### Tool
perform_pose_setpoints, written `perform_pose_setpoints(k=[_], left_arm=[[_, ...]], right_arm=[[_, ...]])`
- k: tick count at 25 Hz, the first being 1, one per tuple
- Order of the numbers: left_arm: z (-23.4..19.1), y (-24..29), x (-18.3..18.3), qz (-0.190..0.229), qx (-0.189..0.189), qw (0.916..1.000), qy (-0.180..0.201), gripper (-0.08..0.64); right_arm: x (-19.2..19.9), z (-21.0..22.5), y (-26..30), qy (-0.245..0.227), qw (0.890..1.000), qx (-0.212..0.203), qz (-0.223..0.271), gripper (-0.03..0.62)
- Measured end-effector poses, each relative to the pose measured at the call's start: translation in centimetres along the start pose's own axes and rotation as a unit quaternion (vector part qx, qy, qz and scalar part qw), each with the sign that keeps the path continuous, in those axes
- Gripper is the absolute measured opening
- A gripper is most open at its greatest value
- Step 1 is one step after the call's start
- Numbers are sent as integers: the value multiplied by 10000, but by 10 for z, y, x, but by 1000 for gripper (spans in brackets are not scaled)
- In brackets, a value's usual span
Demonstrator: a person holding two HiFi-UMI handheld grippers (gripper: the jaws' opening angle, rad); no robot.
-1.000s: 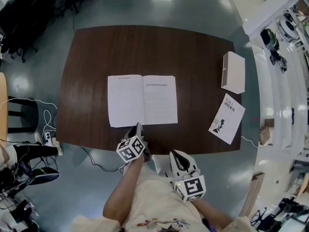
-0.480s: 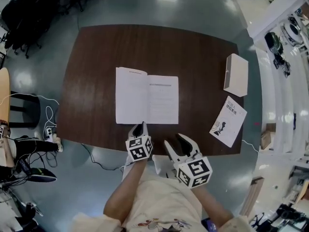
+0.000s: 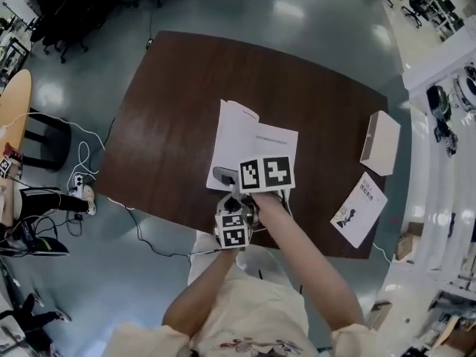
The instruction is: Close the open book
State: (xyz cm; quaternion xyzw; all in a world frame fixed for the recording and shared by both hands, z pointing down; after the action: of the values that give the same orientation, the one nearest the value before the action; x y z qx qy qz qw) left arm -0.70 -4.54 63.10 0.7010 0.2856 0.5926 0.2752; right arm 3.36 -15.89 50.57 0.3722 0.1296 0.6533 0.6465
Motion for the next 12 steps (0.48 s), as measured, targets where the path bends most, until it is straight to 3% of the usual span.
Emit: perform_pose_setpoints(k=[3,6,12], left_arm=[[1,1,1,-6,-42,10000,51,38],[7,-1,1,16,73,10000,19,38],[9,6,4,-52,167,9998,67,38]], right_arm=[[-19,-2,22,656,9965,510,-136,445],[-25,7,43,852,9896,1096,-367,456],[-27,24,45,1209,9826,1368,-325,446]])
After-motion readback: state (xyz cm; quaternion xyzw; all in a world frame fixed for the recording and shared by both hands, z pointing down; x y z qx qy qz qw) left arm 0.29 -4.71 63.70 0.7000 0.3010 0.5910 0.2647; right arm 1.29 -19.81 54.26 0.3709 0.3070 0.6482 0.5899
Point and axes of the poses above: the fingertips, and each gripper's own axes: y forward along the fingers, z to its right, x out of its underside, the point moved 9 cm from there along -y, backward along the fingers, and after that the axes turned 9 degrees about -x, right-handed, at the moved point
